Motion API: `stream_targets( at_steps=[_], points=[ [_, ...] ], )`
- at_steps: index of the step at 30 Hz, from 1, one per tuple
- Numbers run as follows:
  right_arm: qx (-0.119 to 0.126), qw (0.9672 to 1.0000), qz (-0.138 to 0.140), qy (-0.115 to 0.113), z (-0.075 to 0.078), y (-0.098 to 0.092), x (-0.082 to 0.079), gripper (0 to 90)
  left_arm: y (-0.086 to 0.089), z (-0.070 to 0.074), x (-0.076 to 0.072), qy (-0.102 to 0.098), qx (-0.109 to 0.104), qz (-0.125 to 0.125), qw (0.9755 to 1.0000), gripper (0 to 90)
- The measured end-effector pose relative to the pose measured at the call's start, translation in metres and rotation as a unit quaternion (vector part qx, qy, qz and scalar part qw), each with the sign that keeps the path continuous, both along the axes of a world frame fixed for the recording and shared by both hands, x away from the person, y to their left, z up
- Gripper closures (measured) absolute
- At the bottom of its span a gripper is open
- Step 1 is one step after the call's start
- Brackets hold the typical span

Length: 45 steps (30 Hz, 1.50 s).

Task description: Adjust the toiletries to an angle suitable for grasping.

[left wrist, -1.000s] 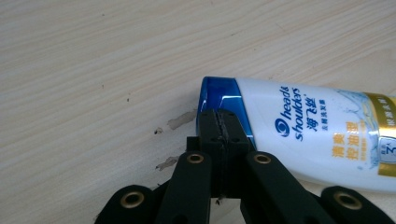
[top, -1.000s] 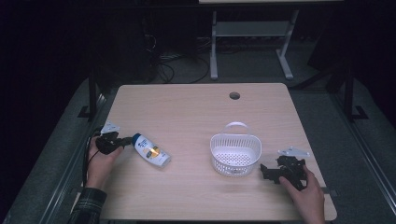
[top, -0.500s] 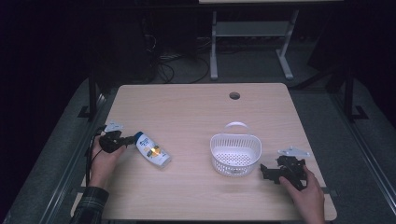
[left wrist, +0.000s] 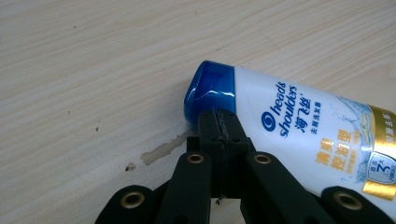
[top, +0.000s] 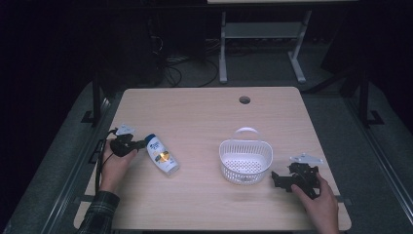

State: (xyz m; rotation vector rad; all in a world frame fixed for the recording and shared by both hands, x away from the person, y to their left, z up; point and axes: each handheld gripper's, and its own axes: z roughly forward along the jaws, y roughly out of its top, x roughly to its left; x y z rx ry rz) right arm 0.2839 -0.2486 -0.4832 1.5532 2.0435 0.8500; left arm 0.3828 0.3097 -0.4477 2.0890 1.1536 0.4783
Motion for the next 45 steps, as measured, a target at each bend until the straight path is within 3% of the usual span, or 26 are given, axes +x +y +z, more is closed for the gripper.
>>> stream_targets(
  at_steps=[7, 21, 38, 45],
  points=[
    [0.0, 1.0, 0.0, 0.0, 0.0, 0.0, 0.0, 0.0, -0.005, 0.0, 0.004, 0.0, -0.001, 0.0, 1.0, 90.0],
    [0.0, 1.0, 0.0, 0.0, 0.0, 0.0, 0.0, 0.0, -0.037, -0.003, 0.015, 0.001, -0.002, -0.029, 0.9996, 90.0],
    [0.0, 1.0, 0.0, 0.0, 0.0, 0.0, 0.0, 0.0, -0.061, -0.002, 0.018, 0.004, -0.017, -0.055, 0.9983, 90.0],
    [0.0, 1.0, 0.0, 0.0, 0.0, 0.0, 0.0, 0.0, -0.067, 0.001, 0.017, 0.003, -0.011, -0.065, 0.9978, 90.0]
  ],
)
